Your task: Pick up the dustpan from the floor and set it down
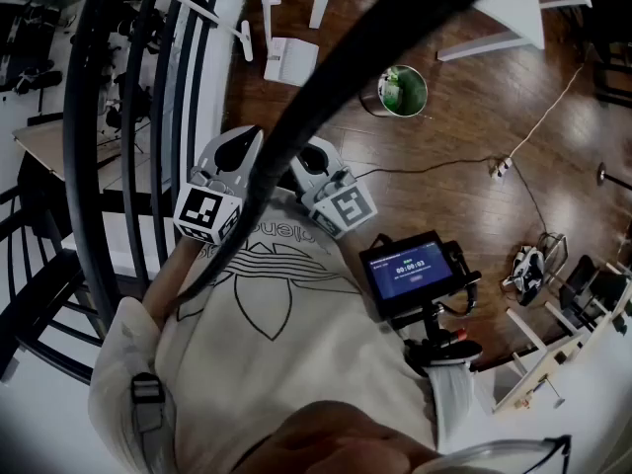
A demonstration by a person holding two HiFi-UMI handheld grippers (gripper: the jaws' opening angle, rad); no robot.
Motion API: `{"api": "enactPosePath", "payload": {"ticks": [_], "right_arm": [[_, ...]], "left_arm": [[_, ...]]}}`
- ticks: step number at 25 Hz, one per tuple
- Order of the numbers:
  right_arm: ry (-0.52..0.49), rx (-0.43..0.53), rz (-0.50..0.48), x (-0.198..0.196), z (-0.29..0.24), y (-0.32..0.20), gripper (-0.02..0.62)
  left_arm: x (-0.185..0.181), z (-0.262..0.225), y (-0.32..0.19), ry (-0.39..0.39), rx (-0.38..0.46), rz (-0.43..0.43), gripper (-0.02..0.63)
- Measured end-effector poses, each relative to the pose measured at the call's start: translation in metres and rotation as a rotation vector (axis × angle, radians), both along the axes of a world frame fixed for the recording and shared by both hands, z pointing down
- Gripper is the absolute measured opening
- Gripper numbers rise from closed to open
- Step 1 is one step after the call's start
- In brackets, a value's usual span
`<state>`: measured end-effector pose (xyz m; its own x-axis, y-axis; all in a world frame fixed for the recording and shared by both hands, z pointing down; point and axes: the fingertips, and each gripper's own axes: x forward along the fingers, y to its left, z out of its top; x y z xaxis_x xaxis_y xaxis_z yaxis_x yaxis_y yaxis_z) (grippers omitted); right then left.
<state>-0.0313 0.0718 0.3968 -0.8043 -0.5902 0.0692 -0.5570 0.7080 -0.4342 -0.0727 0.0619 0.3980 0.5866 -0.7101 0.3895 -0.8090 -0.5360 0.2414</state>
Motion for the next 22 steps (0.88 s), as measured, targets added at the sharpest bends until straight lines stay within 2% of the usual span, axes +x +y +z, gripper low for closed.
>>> {"api": "enactPosePath", "payload": {"ticks": [8, 13, 18, 22], "right_arm": [[0.050, 0.048, -0.013, -0.021, -0.018, -0.023, 0.002], [0.113, 0.055, -0.027, 0.011, 0.008, 0.000, 0.002], [0.127, 0.068, 0.047, 0.017, -0.010, -0.030, 0.002], [0.127, 0.013, 0.061, 0.028, 0.012, -0.011, 0.002]], "left_arm": [[-0.016, -0.016, -0.020, 0.050, 0.048, 0.008, 0.021], [0.006, 0.021, -0.006, 0.075, 0.056, -0.019, 0.020], [0.001, 0.009, -0.044, 0.082, 0.059, 0.035, 0.020], [0.011, 0.050, -0.032, 0.045, 0.012, 0.079, 0.021]]}}
